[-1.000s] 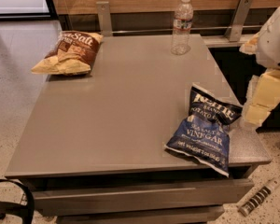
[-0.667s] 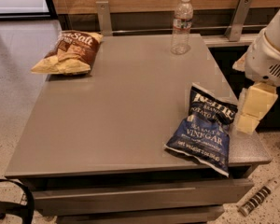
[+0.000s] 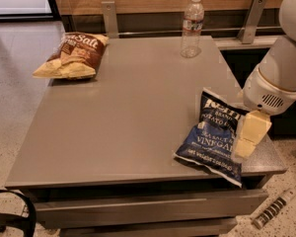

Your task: Move blue chip bag near brown chip bag

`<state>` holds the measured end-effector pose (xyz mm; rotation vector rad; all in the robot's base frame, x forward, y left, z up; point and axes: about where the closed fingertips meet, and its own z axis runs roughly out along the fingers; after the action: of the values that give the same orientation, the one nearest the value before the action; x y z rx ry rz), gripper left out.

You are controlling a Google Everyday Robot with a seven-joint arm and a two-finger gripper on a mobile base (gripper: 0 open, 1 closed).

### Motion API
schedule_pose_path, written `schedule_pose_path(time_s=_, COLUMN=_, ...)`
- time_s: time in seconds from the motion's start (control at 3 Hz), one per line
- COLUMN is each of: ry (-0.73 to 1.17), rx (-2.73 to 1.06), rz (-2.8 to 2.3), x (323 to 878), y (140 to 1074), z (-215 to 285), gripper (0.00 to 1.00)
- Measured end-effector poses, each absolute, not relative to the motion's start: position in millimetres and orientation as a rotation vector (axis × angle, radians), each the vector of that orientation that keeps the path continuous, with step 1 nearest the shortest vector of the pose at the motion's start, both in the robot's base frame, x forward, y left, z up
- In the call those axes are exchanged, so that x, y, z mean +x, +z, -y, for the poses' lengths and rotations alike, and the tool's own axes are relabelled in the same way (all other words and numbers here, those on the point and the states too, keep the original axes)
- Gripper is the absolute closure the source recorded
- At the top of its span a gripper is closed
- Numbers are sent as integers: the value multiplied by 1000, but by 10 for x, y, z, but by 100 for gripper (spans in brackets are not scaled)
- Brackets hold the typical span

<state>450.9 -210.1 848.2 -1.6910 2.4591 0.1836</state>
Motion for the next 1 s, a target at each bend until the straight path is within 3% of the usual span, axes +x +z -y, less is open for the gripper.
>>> schedule_pose_path(time_s=0.33, ry=248, rx=-1676, rz=-2432, x=4428, y=8304, z=1960, gripper=0)
schedule_pose_path(time_s=1.0, ry=270, rx=-1733, rz=-2359, x=4319, y=8162, z=1627, gripper=41)
